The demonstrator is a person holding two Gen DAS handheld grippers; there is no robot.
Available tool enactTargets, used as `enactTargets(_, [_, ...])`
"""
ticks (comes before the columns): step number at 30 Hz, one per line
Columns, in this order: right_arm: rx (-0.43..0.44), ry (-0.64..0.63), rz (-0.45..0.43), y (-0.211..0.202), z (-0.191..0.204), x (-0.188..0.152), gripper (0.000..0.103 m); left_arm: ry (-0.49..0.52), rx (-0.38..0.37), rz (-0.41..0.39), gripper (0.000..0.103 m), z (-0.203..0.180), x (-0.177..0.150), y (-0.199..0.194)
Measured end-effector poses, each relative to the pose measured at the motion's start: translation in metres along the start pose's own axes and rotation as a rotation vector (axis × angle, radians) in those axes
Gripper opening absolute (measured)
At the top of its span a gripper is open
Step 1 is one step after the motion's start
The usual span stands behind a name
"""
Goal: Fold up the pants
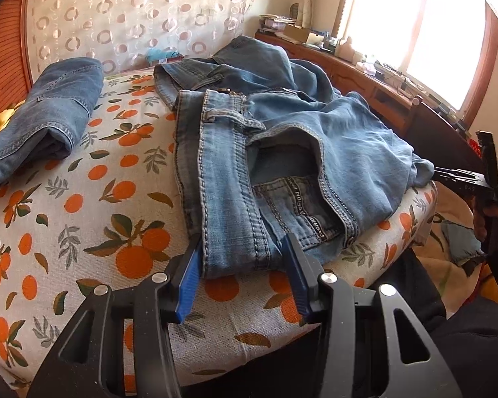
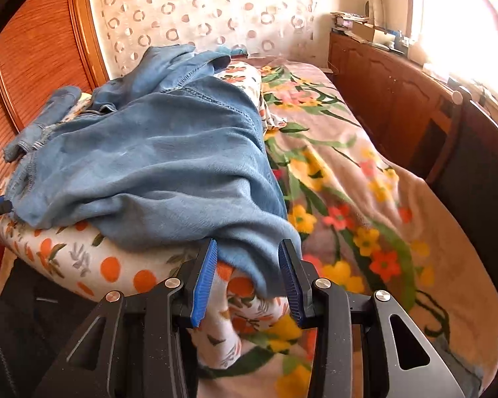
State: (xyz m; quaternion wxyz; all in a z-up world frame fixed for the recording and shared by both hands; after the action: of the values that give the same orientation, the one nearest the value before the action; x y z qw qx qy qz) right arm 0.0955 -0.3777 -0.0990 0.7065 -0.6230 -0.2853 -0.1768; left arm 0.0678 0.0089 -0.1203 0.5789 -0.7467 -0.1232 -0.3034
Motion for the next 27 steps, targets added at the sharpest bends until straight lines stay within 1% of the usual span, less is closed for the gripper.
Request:
enactTargets(2, [0.004,-0.002,-0.007,0.004,0.0,0.004,0.04,0.002,-0.005,-0.002,0.037,0.0,0.001,0.0])
enactTargets(3, [0.005,-0.001,-0.007,0.006,0.001,0.007,0.04,0.003,-0.018,-0.005,0.03,-0.001,0.001,-0.001])
enactTargets(7, [0.008,0.011,-0.022,0.013,-0.003,0.012,0.04,0.026,-0.012,-0.005,0.023,-0.007,0.002,0.0])
enactTargets(10, [0.012,0.015,-0.03,0.018,-0.001,0.011,0.04,0.031,-0.013,-0.01,0.021,-0.01,0.004,-0.001])
enactTargets(11, [0.015,0.018,-0.035,0.019,-0.001,0.011,0.037,0.031,-0.012,-0.018,0.02,-0.01,0.005,-0.003])
enactTargets(12, [0.023,0.022,-0.042,0.02,-0.001,0.011,0.033,0.03,-0.013,-0.028,0.02,-0.011,0.007,-0.006])
enactTargets(13, [0.042,0.023,-0.045,0.021,-0.001,0.011,0.022,0.03,-0.014,-0.036,0.019,-0.012,0.009,-0.008])
enactTargets(14, [0.054,0.021,-0.052,0.018,-0.002,0.011,0.014,0.029,-0.013,-0.049,0.019,-0.012,0.011,-0.012])
enactTargets(16, [0.04,0.009,-0.071,0.015,-0.002,0.011,0.006,0.02,-0.013,-0.081,0.018,-0.013,0.018,-0.025])
enactTargets(19, [0.047,0.009,-0.11,0.005,-0.003,0.017,0.004,0.012,0.004,-0.131,0.017,-0.015,0.032,-0.044])
enactTargets(21, [0.058,0.012,-0.141,-0.006,-0.005,0.025,0.003,0.025,0.018,-0.163,0.017,-0.017,0.045,-0.059])
enactTargets(25, [0.071,0.017,-0.215,-0.04,-0.014,0.044,0.003,0.034,0.062,-0.24,0.015,-0.018,0.07,-0.096])
enactTargets(27, [0.079,0.008,-0.247,-0.059,-0.019,0.052,0.003,0.025,0.066,-0.272,0.015,-0.017,0.079,-0.113])
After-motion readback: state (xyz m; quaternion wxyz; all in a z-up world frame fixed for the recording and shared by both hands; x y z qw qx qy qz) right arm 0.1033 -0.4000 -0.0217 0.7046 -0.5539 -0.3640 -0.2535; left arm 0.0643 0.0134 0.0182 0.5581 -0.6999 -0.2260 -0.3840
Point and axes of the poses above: each gripper's, at about its wrist camera, not at the fingertips, and y roughly the way its jaws point, z to its left, x to its top, the point moved 3 cm from there along y, roughly the way its jaws point, and after that the axes turned 5 degrees about z, right-handed, at the moved point
